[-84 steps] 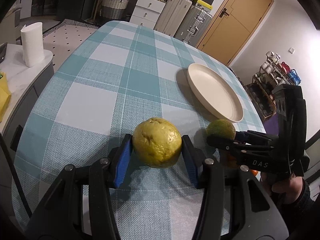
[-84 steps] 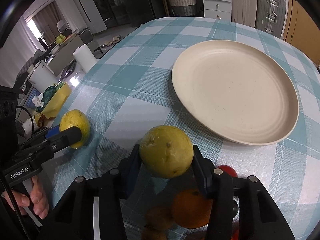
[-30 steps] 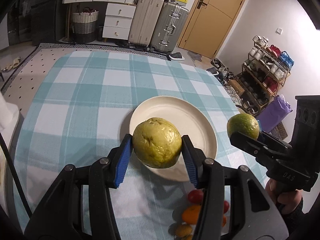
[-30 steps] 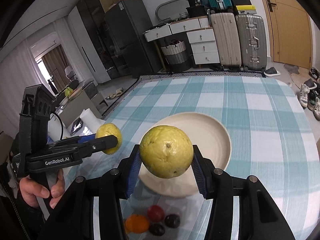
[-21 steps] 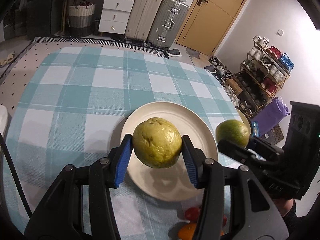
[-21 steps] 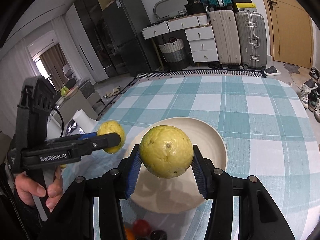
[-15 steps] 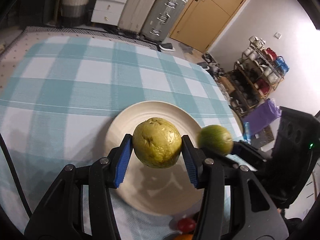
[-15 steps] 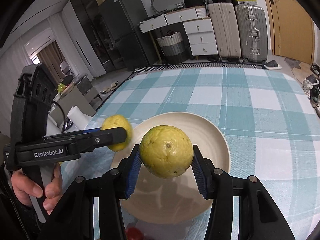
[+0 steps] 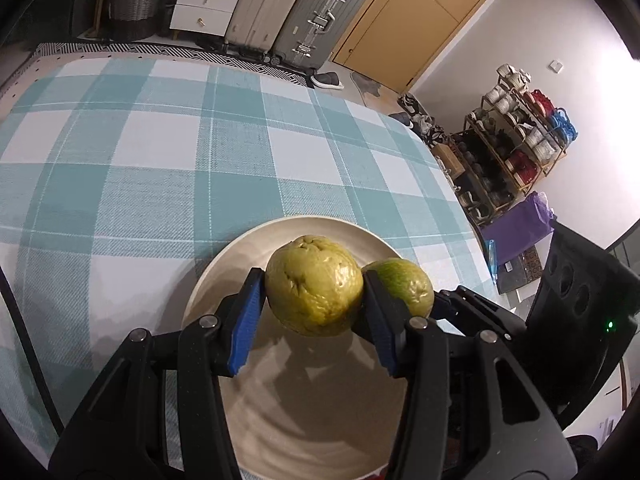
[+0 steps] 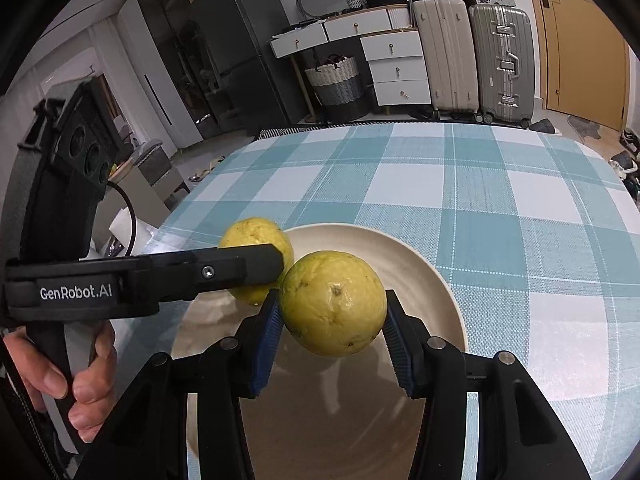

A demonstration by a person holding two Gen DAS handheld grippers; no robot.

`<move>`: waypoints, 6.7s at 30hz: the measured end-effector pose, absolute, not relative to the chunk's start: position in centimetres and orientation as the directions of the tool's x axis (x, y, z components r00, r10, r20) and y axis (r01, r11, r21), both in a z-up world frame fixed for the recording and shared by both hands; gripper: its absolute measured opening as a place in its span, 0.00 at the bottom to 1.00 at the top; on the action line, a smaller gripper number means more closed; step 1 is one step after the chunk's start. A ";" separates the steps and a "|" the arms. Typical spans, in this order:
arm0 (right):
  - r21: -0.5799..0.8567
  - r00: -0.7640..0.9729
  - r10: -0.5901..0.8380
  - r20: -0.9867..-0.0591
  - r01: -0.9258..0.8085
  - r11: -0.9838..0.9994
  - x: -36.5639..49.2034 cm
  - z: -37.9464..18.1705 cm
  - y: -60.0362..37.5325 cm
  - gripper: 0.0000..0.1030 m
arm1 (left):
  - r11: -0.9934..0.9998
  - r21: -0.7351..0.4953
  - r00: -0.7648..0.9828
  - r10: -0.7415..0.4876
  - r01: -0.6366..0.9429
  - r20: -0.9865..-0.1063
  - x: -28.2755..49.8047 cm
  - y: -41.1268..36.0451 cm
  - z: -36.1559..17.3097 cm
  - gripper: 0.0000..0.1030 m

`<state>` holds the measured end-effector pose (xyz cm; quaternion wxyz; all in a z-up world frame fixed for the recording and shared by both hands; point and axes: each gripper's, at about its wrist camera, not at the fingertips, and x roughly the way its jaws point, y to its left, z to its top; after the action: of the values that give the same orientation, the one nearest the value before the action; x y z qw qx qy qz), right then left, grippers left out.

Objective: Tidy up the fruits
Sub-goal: 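Lower both citrus onto the cream plate and open both grippers, then move both tools back over the remaining fruits, then grasp the large orange with the left gripper while the right gripper grasps a small orange, then carry both oranges to the plate and release them beside the citrus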

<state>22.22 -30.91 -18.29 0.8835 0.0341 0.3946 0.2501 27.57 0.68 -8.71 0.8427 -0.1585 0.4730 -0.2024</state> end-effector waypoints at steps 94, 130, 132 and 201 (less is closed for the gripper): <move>0.313 0.631 0.535 -0.562 -0.436 0.844 -3.6 -18.4 -36.1 1.00 | 0.942 -0.261 0.535 -0.335 0.212 -0.775 3.8 -0.8 -9.6 0.99; 0.341 0.593 0.519 -0.616 -0.393 0.854 -3.5 -19.5 -36.6 1.00 | 0.866 -0.402 0.507 -0.500 0.297 -0.702 3.3 1.3 -7.9 0.36; 0.339 0.592 0.518 -0.618 -0.394 0.854 -3.7 -19.6 -36.4 1.00 | 0.868 -0.401 0.515 -0.497 0.294 -0.698 3.1 1.7 -7.7 0.36; 0.383 0.629 0.590 -0.507 -0.448 0.808 4.7 -13.5 -34.5 0.36 | 0.864 -0.426 0.576 -0.498 0.267 -0.649 8.9 5.1 -3.0 0.36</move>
<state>4.67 -34.54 -13.46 0.8955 0.1109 0.3191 0.2896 8.92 5.06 -3.04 0.8761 -0.1424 0.4058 -0.2181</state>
